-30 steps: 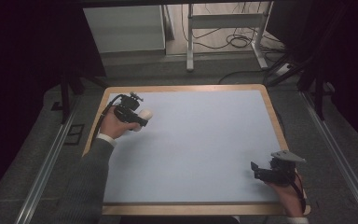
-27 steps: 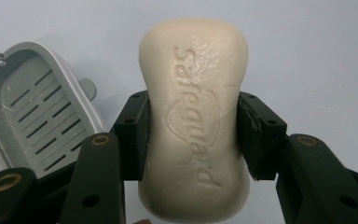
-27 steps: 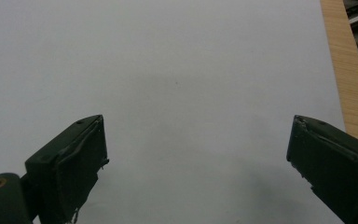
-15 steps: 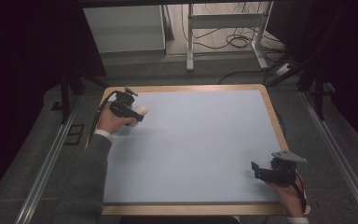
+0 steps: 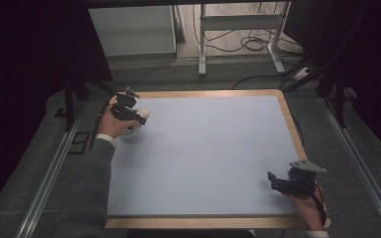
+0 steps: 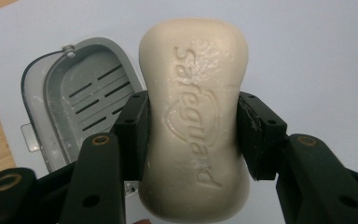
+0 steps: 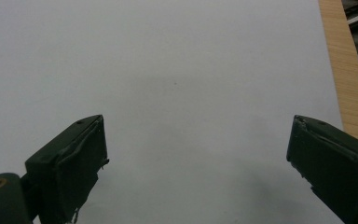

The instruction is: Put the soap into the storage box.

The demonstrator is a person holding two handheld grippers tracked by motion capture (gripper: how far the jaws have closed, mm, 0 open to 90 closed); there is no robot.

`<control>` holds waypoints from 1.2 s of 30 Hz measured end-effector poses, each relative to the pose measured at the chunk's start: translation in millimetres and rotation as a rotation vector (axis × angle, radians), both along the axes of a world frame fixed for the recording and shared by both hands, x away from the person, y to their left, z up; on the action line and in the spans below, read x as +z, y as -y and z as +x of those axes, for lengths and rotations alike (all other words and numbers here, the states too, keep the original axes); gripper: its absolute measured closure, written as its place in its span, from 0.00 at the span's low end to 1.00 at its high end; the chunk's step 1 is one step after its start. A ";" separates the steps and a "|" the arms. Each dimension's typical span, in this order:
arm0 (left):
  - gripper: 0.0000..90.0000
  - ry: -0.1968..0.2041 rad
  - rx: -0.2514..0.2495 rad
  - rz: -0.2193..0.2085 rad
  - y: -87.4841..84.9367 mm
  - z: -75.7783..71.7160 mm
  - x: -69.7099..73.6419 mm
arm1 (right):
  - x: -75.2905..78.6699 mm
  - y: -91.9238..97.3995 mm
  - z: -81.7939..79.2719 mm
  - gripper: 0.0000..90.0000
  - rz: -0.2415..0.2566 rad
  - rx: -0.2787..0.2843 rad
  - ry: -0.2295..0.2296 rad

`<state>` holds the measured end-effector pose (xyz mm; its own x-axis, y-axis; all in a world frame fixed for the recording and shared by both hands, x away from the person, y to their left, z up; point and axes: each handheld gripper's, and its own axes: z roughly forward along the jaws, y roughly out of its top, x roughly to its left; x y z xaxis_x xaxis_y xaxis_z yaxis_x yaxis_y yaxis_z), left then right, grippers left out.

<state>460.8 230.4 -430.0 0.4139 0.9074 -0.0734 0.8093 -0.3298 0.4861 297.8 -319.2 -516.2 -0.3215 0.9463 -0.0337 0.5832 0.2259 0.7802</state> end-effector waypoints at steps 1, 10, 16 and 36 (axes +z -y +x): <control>0.55 -0.001 0.005 -0.001 -1.6 1.0 -0.6 | 0.0 0.0 0.0 0.05 0.000 0.000 0.000; 0.55 0.006 0.050 0.015 -5.6 11.1 -7.6 | -0.1 0.5 0.0 0.05 -0.002 0.000 -0.001; 0.55 -0.011 0.076 0.020 -11.9 17.5 -12.9 | 0.5 0.3 -0.2 0.05 0.004 0.002 0.002; 0.55 -0.033 0.175 0.038 -28.3 24.4 -36.8 | 3.3 -1.0 -1.4 0.05 0.004 0.003 0.018</control>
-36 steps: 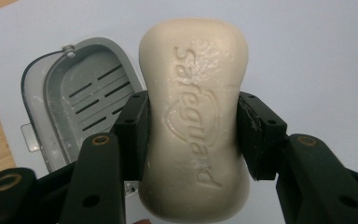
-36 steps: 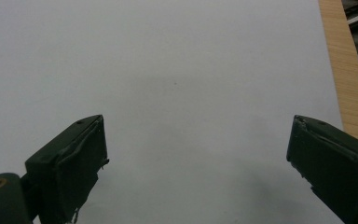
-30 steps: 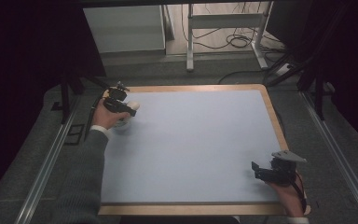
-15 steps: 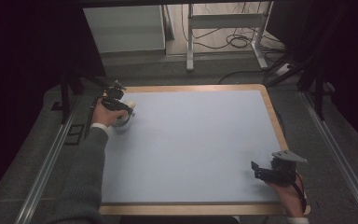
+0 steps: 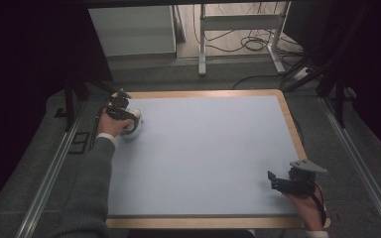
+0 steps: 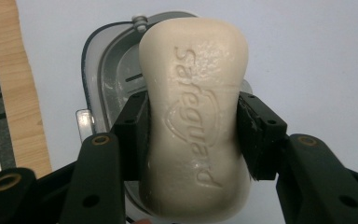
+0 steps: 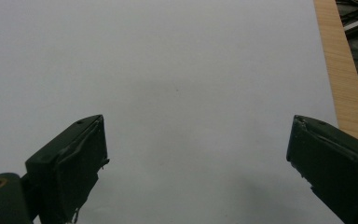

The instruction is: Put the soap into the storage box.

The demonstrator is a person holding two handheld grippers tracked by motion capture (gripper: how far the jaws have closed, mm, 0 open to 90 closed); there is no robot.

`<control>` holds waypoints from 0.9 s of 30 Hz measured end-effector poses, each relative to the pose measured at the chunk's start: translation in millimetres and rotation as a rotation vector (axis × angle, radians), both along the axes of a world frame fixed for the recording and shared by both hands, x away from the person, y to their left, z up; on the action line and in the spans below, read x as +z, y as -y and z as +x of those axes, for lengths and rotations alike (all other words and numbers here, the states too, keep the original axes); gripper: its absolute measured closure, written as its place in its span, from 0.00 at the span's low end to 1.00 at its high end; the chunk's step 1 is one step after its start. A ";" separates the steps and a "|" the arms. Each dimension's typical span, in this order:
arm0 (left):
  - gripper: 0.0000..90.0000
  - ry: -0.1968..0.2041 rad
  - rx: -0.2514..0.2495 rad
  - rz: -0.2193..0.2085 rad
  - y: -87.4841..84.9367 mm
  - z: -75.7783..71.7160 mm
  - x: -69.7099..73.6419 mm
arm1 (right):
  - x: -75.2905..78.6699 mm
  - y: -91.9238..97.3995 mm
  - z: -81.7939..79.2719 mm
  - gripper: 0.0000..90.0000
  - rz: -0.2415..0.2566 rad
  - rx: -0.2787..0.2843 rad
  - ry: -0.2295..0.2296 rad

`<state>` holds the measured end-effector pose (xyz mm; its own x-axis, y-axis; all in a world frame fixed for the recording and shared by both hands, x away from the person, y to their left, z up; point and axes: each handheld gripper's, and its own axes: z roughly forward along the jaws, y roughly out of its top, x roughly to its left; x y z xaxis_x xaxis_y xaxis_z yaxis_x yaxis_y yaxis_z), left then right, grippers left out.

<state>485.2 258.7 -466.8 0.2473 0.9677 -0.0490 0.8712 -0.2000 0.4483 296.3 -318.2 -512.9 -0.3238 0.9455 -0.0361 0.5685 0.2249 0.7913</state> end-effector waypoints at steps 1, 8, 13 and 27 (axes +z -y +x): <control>0.55 -0.002 0.003 0.002 -0.3 0.3 -1.1 | 0.0 0.0 0.0 0.05 -0.001 -0.002 0.001; 0.53 -0.024 -0.001 0.001 -2.3 1.0 -8.7 | 0.3 0.8 -0.1 0.05 0.003 -0.005 0.003; 0.45 0.009 -0.020 -0.026 2.1 -3.7 2.0 | -0.1 0.5 0.1 0.05 0.000 -0.003 0.002; 0.36 0.136 -0.204 -0.079 29.0 -45.0 24.9 | 1.9 1.1 -2.5 0.05 0.008 0.002 0.013</control>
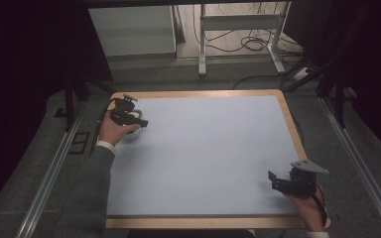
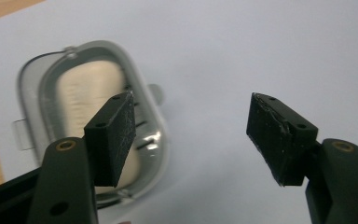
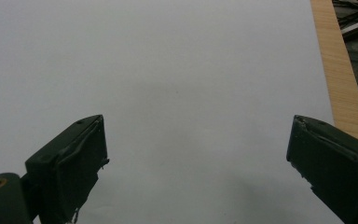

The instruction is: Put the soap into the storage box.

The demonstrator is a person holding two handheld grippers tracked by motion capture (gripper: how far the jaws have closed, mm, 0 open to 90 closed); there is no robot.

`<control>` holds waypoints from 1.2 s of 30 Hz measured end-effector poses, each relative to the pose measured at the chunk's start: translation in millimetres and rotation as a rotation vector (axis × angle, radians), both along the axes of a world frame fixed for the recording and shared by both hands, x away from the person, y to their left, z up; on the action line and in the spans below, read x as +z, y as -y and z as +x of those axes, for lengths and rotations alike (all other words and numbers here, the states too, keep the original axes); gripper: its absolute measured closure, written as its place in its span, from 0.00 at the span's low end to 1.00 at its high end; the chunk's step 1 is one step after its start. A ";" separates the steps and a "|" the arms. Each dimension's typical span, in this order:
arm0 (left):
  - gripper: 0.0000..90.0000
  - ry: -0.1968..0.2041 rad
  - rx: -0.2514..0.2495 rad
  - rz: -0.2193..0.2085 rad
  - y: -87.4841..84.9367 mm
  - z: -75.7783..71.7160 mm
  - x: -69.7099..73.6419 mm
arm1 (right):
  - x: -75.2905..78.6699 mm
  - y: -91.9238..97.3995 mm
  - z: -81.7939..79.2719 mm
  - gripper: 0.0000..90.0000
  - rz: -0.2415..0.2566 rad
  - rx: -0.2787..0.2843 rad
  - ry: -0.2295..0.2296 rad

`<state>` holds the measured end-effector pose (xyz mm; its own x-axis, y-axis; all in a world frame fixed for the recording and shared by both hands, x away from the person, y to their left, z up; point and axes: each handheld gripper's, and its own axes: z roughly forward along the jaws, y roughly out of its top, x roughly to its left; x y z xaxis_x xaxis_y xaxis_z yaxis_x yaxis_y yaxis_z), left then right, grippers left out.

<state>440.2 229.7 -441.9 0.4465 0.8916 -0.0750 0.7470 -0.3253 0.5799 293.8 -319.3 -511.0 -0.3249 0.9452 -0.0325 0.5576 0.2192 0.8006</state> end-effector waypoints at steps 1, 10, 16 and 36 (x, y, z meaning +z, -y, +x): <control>0.36 0.000 0.000 0.000 0.0 0.0 0.0 | 0.3 0.1 -0.6 0.05 0.002 0.008 0.003; 0.33 0.046 -0.070 0.008 -1.3 -41.3 -9.2 | 4.2 -2.1 -5.7 0.05 -0.001 0.047 0.024; 0.31 0.054 -0.097 -0.040 -3.6 -71.6 -30.5 | 3.6 -5.2 -5.4 0.05 -0.012 0.057 0.021; 0.29 0.030 -0.130 -0.118 -6.6 -129.2 -78.1 | 2.8 -7.9 -5.8 0.05 -0.025 0.064 0.018</control>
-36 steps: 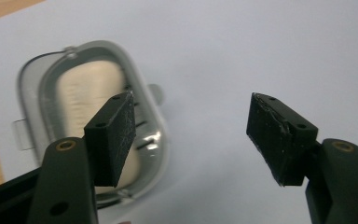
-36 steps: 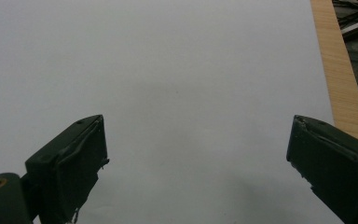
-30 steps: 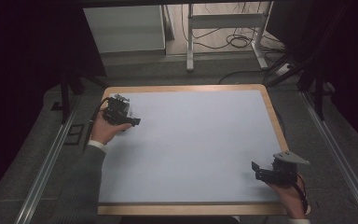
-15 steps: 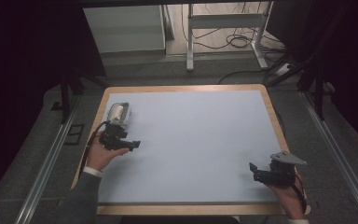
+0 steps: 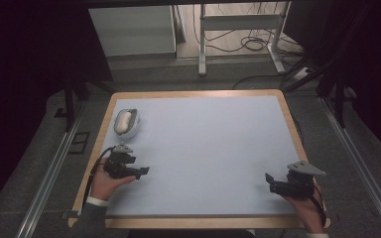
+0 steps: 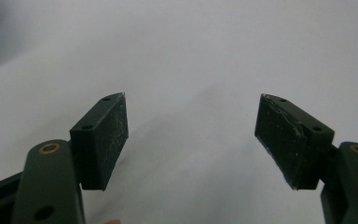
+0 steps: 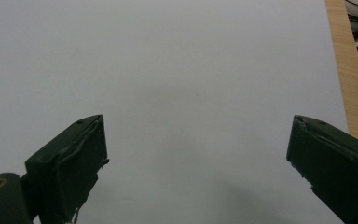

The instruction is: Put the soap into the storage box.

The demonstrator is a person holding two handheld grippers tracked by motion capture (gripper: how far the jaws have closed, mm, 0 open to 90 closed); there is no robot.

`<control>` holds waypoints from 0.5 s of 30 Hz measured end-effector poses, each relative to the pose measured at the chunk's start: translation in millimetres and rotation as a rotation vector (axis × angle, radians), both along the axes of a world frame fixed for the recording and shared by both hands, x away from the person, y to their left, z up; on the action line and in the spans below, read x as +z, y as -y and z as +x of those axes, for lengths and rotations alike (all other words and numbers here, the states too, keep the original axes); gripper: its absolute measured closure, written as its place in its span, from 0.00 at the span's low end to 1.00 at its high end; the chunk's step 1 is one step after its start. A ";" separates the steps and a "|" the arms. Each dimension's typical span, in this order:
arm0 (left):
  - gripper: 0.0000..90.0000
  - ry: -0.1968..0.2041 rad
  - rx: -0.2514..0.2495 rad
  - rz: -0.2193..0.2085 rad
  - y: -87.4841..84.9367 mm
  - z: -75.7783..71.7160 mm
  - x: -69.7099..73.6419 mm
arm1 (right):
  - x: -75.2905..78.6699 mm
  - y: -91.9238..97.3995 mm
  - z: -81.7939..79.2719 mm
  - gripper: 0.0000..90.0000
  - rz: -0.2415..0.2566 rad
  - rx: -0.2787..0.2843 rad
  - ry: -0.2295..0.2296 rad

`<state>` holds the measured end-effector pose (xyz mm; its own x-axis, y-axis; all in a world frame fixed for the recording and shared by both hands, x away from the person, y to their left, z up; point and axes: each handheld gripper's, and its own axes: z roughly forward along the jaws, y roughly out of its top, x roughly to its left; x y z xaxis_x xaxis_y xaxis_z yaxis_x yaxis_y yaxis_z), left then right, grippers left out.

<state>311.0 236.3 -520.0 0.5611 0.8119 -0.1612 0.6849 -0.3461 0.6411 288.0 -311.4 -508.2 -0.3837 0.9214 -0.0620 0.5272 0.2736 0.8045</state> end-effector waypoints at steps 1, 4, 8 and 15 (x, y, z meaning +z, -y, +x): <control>0.29 -0.005 0.006 -0.008 -1.8 -1.8 -2.4 | 0.1 -0.3 -0.1 0.05 -0.001 -0.001 0.001; 0.29 0.002 0.013 0.011 -3.8 -6.2 -5.7 | 0.2 -1.4 -0.3 0.05 -0.001 0.000 0.000; 0.29 0.018 0.018 -0.003 -4.5 -9.7 -1.7 | -0.3 -2.1 0.0 0.05 -0.007 0.003 -0.001; 0.29 0.037 0.044 0.005 -5.6 -11.5 -2.7 | -1.3 -2.0 -0.7 0.05 -0.009 0.004 -0.002</control>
